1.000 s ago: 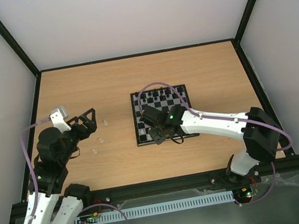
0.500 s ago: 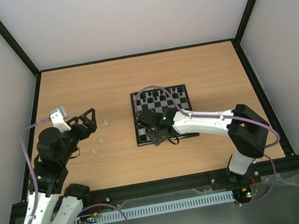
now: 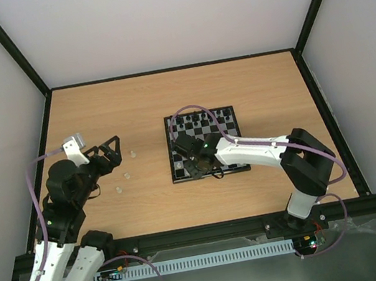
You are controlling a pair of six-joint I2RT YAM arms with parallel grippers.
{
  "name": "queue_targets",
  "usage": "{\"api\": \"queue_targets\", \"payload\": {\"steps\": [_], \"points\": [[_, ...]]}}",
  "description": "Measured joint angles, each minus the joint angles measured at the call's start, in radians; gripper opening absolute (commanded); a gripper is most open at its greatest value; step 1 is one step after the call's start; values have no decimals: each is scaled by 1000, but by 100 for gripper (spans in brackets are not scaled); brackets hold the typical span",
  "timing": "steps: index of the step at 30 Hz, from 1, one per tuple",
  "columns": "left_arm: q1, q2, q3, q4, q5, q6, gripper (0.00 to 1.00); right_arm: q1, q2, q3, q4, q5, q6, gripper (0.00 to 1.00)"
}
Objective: Set up the chess pieces on the board
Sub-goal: Place the chess piece on the chessboard.
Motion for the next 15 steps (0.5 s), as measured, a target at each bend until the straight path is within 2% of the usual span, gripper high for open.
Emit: {"api": "queue_targets", "payload": {"steps": [3,8,15], "points": [[0,-1,0,0,0,0,99,-5,4,0,3,-7,-2,10],[0,-1,0,0,0,0,99,-5,4,0,8,-16,-5,28],[0,-1,-5,0,0,-1,100,-5,-8,5,6,-16,-5,30]]}}
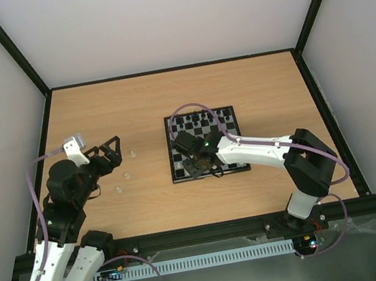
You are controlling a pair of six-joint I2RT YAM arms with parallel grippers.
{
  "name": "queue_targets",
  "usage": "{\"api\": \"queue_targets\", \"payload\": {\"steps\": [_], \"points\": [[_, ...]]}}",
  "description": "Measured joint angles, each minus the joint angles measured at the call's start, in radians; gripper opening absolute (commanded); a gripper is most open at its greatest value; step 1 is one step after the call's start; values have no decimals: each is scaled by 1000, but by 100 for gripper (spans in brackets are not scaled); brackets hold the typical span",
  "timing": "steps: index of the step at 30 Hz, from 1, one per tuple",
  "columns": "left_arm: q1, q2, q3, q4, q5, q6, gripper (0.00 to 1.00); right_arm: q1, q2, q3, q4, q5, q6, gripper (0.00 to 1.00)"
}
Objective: Set up the chess pieces on the board
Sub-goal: Place the chess piece on the chessboard, then adjust the chess piece on the chessboard.
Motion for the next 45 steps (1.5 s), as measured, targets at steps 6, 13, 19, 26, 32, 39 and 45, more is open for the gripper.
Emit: {"api": "queue_targets", "payload": {"steps": [6,13,19,26,32,39,45], "points": [[0,0,0,2,0,0,99,0,-30,80,-9,-2,-3,32],[0,-26,1,-2,-6,-3,100,-14,47,256,2,-45,-12,32],[0,-78,37,-25,-12,-8,99,-32,315,511,27,-123,-17,33],[0,-105,78,-41,-15,-8,99,-33,450,647,19,-148,-29,44],[0,-59,78,-39,-14,7,100,-39,349,542,-3,-86,-47,49],[0,66,79,-4,-14,25,99,-132,24,236,-28,-40,-48,49],[19,174,81,41,-9,21,100,-217,-108,120,-27,-23,-38,47]]}}
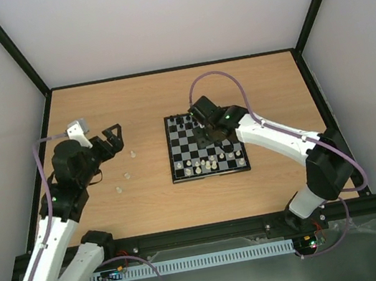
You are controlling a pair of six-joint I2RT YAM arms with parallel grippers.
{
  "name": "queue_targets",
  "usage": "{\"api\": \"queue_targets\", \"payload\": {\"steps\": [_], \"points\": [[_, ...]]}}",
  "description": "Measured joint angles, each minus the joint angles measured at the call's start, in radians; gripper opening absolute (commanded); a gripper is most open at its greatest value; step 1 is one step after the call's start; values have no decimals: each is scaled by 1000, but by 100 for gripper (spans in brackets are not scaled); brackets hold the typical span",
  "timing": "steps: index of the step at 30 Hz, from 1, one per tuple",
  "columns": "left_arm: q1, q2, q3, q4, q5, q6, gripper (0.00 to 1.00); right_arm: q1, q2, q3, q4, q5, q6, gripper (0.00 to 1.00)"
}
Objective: Set up the chess pieces on the board
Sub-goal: Adjust the chess piece on the chessboard.
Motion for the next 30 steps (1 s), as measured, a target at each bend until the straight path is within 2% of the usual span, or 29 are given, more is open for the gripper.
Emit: {"api": "queue_targets", "payload": {"steps": [10,30], "points": [[2,122,-11,110,43,-46,99,-5,7,-23,0,-47,9,38],[2,58,-70,122,55,-45,99,97,122,-2,-43,-97,13,25]]}}
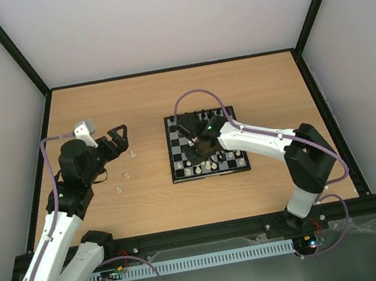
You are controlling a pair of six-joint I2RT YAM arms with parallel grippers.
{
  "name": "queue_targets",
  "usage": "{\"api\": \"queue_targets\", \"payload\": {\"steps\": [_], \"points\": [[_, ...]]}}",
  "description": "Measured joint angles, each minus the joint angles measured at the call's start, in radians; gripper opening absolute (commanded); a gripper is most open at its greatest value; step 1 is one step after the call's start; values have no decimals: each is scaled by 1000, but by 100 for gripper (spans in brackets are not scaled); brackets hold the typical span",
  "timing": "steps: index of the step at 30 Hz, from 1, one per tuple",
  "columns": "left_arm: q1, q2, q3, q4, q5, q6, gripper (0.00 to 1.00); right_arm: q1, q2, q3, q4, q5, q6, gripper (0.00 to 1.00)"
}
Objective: Set up the chess pieces on the board
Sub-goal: Adjust the chess piece on the chessboard.
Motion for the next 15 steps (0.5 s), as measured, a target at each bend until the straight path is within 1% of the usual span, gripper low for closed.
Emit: {"api": "queue_targets", "payload": {"steps": [8,15], "points": [[0,-8,-17,3,3,0,99,24,13,0,-18,0,4,24],[0,-8,-17,7,3,0,100,28,59,1,-25,11,10,24]]}}
